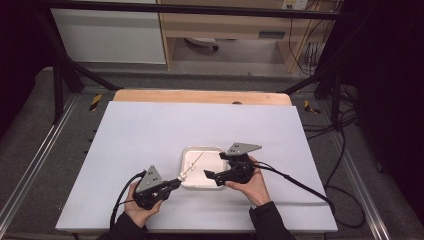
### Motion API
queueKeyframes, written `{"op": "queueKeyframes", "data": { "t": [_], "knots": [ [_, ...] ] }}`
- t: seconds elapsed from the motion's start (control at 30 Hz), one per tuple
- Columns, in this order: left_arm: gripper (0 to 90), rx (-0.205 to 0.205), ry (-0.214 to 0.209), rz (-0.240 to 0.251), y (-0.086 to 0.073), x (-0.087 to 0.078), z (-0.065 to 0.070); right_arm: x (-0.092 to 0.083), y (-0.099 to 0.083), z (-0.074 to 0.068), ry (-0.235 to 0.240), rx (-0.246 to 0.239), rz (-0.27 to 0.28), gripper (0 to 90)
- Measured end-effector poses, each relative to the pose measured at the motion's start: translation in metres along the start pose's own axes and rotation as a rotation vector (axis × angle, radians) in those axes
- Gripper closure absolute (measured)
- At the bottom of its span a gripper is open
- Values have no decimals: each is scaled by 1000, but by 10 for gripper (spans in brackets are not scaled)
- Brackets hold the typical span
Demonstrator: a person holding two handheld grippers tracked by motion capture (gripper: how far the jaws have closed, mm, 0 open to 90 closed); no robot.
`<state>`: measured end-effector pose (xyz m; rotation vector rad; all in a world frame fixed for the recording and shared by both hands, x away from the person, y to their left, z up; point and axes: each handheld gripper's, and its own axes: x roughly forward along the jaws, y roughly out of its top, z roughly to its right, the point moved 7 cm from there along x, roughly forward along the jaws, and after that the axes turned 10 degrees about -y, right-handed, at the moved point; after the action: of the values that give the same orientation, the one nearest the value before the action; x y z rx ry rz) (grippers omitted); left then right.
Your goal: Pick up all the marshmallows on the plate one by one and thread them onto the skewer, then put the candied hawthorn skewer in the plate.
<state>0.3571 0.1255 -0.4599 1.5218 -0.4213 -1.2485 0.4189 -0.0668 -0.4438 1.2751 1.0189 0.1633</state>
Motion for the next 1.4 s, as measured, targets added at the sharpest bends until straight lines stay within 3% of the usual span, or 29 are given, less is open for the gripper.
{"op": "queueKeyframes", "data": {
  "t": [0.23, 0.53, 1.03, 1.4],
  "knots": [
    [880, -8, 1, -6, -1, 0, -1, -9, -18, 22, -88, -17, -45, 46],
    [879, -23, -2, -21, -2, 1, -1, -27, -43, 47, -149, -4, -80, 13],
    [879, -47, -2, -57, 0, 5, -4, -60, -81, 78, -175, 50, -74, 8],
    [878, -60, -1, -84, 8, 5, -5, -63, -92, 81, -182, 37, -96, 8]
  ]
}}
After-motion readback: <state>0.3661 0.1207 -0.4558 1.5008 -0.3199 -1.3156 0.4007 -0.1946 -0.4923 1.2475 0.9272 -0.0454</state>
